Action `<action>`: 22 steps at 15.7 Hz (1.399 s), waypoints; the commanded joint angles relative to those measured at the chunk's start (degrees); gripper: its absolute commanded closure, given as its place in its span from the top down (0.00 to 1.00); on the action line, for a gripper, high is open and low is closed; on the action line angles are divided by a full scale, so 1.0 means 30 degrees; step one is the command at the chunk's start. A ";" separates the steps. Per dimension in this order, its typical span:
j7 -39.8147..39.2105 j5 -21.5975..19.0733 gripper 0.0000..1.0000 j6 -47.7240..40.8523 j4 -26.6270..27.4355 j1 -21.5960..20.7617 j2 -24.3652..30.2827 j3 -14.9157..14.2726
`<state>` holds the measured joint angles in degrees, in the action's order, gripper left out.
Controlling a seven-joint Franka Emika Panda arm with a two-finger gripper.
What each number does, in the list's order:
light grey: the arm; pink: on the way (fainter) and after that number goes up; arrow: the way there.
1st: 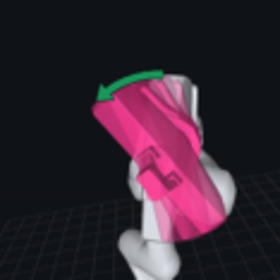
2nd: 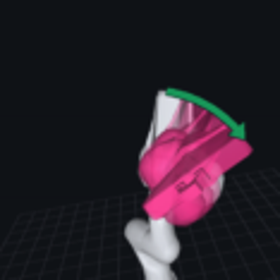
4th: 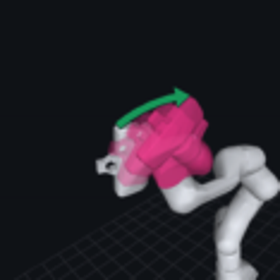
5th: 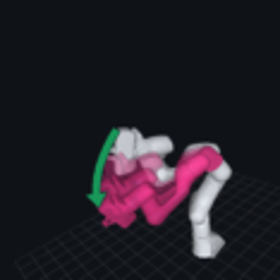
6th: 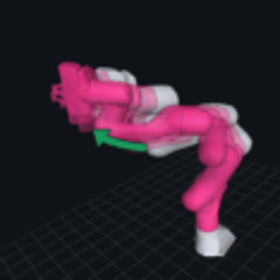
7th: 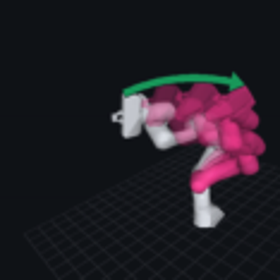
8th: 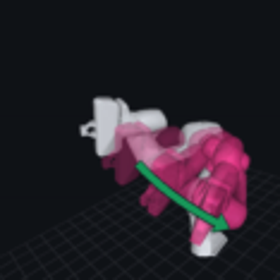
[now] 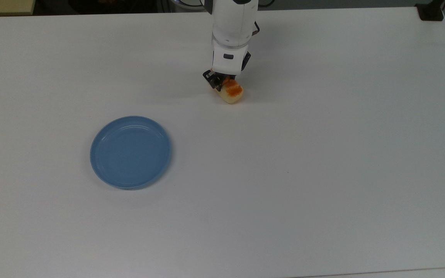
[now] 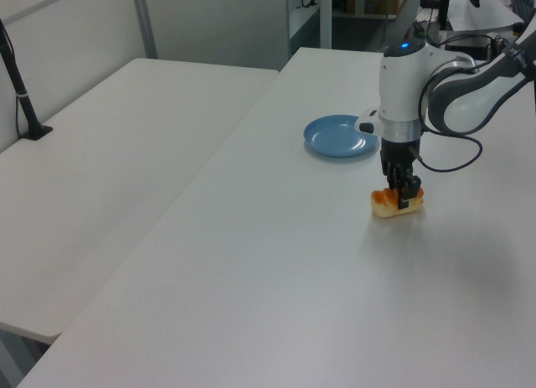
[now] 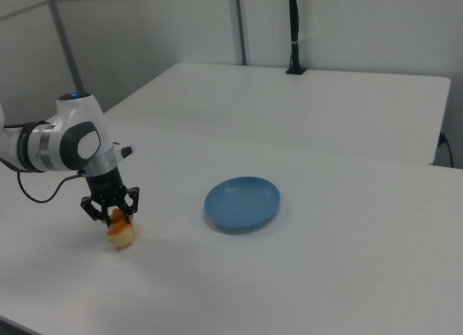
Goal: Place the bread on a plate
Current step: 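Close the gripper on the bread roll and lift it, then carry the bread roll over the blue plate and lower it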
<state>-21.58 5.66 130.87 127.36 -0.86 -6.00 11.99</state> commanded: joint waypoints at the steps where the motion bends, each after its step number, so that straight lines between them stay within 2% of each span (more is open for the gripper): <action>1: 0.0632 0.0107 0.46 -0.1605 -0.1317 0.0371 0.0475 -0.0071; 5: 0.0632 -0.0800 0.42 -0.2838 -0.4068 0.1455 -0.0108 -0.0188; 11: 0.1360 -0.0714 0.42 -0.4277 -0.9313 0.3213 -0.3152 -0.0276; 15: 0.2006 -0.0538 0.39 -0.4277 -1.2184 0.3216 -0.5319 -0.1621; 18: 0.2126 -0.0567 0.37 -0.4306 -1.3010 0.3215 -0.5998 -0.2529; 22: 0.2621 -0.0655 0.36 -0.4218 -1.2982 0.3215 -0.6234 -0.3321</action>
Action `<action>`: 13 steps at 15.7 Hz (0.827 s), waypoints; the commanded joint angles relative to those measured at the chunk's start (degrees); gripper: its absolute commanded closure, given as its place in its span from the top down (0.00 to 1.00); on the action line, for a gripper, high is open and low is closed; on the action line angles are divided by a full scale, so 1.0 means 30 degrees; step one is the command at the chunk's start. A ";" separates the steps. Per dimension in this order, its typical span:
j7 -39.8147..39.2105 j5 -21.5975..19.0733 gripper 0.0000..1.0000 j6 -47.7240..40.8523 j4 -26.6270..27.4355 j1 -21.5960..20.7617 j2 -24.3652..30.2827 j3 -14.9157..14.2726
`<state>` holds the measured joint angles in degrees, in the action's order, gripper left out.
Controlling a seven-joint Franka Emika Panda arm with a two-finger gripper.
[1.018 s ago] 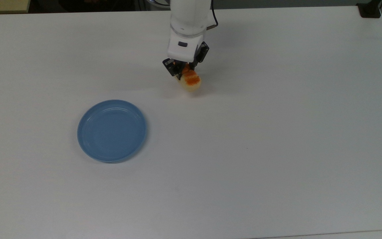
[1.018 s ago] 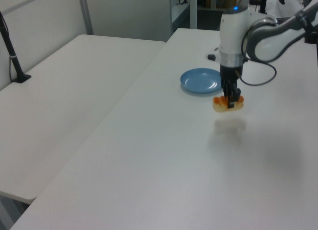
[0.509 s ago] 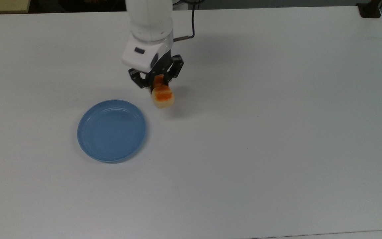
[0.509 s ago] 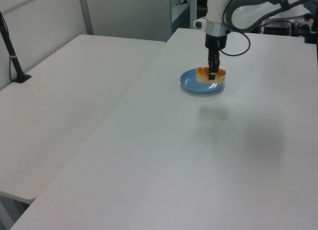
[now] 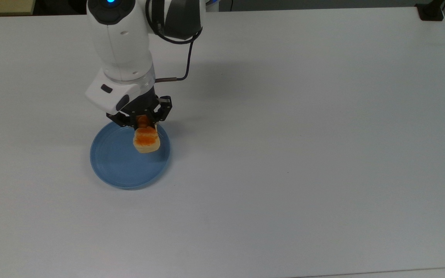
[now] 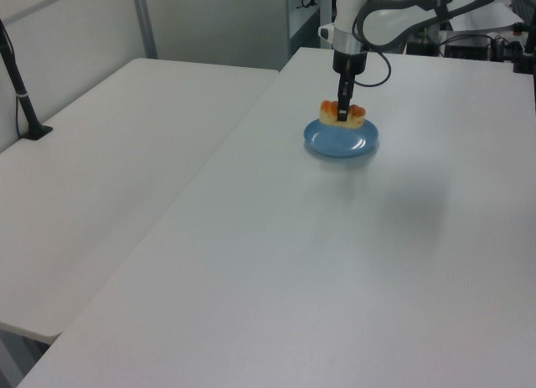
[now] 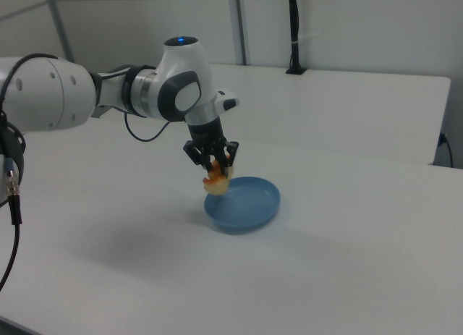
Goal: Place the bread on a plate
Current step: 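Carry the bread roll over the blue plate and lower it, then open the gripper to release the bread onto the plate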
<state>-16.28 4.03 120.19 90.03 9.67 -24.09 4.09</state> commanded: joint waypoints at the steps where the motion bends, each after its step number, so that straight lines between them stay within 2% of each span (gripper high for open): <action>1: 0.1232 -0.0114 0.36 -0.0515 -0.0479 -0.0295 -0.0346 -0.0806; 6: 0.2493 0.0061 0.35 -0.0338 -0.0712 -0.0469 -0.1691 -0.1070; 9: 0.3198 0.0237 0.33 -0.0338 -0.1942 -0.0558 -0.2952 -0.1158; 13: 0.3287 0.0266 0.33 -0.0250 -0.2325 -0.0588 -0.3130 -0.1480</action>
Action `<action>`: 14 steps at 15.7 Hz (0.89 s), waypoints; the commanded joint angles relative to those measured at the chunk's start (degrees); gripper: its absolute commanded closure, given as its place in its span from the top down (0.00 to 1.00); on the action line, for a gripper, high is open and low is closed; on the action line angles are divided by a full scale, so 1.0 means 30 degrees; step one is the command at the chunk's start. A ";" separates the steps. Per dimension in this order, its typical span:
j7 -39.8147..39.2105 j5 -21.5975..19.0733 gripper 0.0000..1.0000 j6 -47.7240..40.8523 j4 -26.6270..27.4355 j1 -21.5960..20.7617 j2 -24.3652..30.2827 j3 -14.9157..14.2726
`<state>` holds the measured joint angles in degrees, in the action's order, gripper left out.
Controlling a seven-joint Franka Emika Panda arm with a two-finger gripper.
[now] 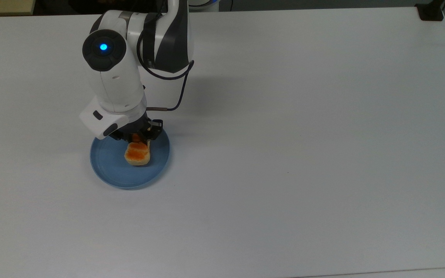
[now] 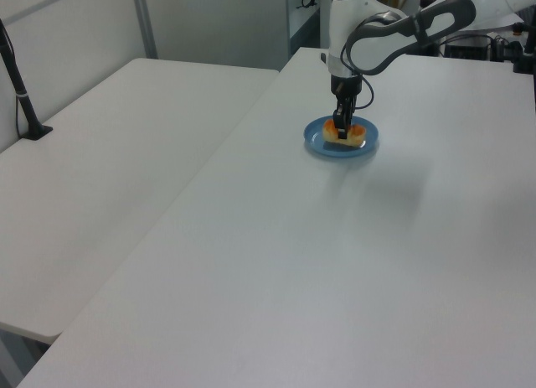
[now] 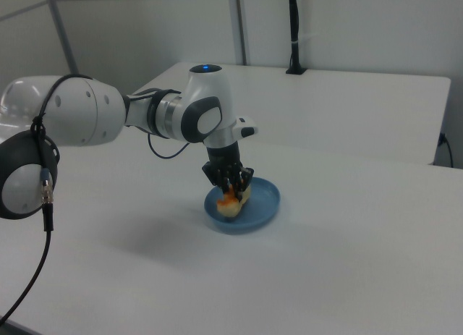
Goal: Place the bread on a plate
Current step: 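Open the gripper to release the bread onto the plate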
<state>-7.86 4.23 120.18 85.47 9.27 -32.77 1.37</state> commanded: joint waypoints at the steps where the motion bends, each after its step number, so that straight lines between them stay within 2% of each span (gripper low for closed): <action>1: 0.0511 0.0202 0.36 -0.0247 -0.0805 -0.0424 -0.0268 -0.0573; 2: 0.0715 0.0202 0.56 -0.0247 -0.0805 -0.0424 -0.0239 -0.0631; 3: 0.0949 0.0202 0.83 -0.0247 -0.0805 -0.0424 -0.0210 -0.0776; 4: 0.1067 0.0202 0.96 -0.0247 -0.0805 -0.0424 -0.0181 -0.0836; 5: 0.1097 0.0231 1.00 -0.0247 -0.0805 -0.0453 -0.0122 -0.0836; 11: 0.1098 0.0202 1.00 -0.0276 -0.0776 -0.0453 0.0317 -0.0836; 14: 0.1272 0.0027 1.00 -0.0801 -0.0630 -0.0483 0.2039 -0.0836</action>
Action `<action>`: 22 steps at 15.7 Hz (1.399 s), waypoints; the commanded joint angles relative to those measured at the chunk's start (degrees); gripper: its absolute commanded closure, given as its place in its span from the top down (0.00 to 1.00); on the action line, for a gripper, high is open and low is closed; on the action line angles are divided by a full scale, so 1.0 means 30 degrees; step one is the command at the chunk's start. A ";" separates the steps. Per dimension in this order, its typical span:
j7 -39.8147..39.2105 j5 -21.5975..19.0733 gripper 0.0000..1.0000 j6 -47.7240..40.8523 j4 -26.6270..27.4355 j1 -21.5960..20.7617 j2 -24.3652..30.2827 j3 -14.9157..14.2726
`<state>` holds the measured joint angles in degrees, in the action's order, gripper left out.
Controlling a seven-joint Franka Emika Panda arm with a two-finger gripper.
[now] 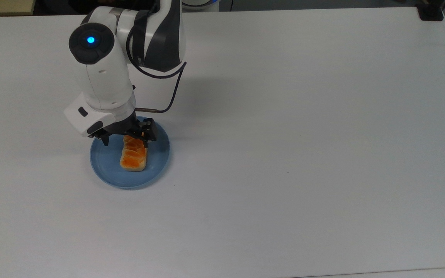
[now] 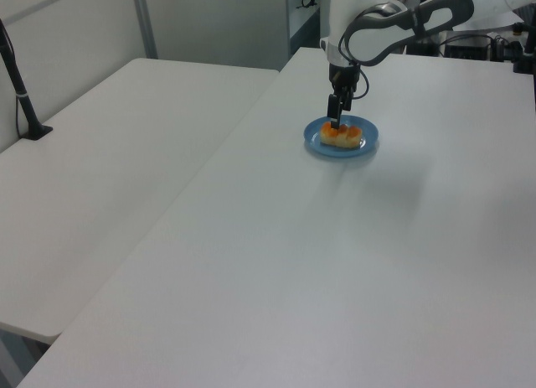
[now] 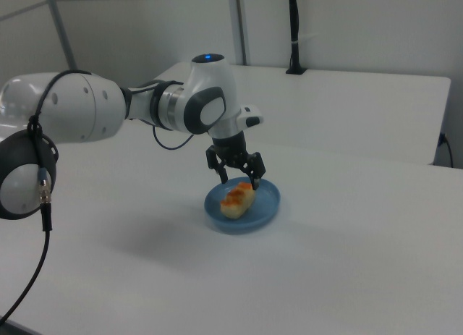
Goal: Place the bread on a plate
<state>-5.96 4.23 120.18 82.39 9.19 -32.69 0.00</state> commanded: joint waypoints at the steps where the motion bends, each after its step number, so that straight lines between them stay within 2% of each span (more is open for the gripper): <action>1: 0.0843 -0.0033 1.00 -0.1790 0.0571 -0.0455 0.2948 -0.0382; 4: 0.0992 -0.0296 1.00 -0.5042 0.0515 -0.0485 0.5352 -0.0323; 7: 0.0992 -0.1467 1.00 -0.8118 0.0456 -0.0426 0.7549 -0.0382; 11: 0.1660 -0.1557 1.00 -1.1229 0.0456 -0.0543 1.0306 -0.0381; 15: 0.3480 -0.1966 1.00 -1.1644 0.0485 -0.0572 1.1101 -0.0411; 18: 0.3016 -0.1880 1.00 -1.1351 0.0661 -0.0456 1.1336 -0.0411; 20: 0.2430 -0.1647 1.00 -1.0245 0.1009 -0.0367 1.1366 -0.0382; 22: 0.2399 -0.0830 1.00 -0.8604 0.1421 -0.0338 1.1395 -0.0382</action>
<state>2.52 -0.48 87.80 82.53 8.76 -0.32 -0.26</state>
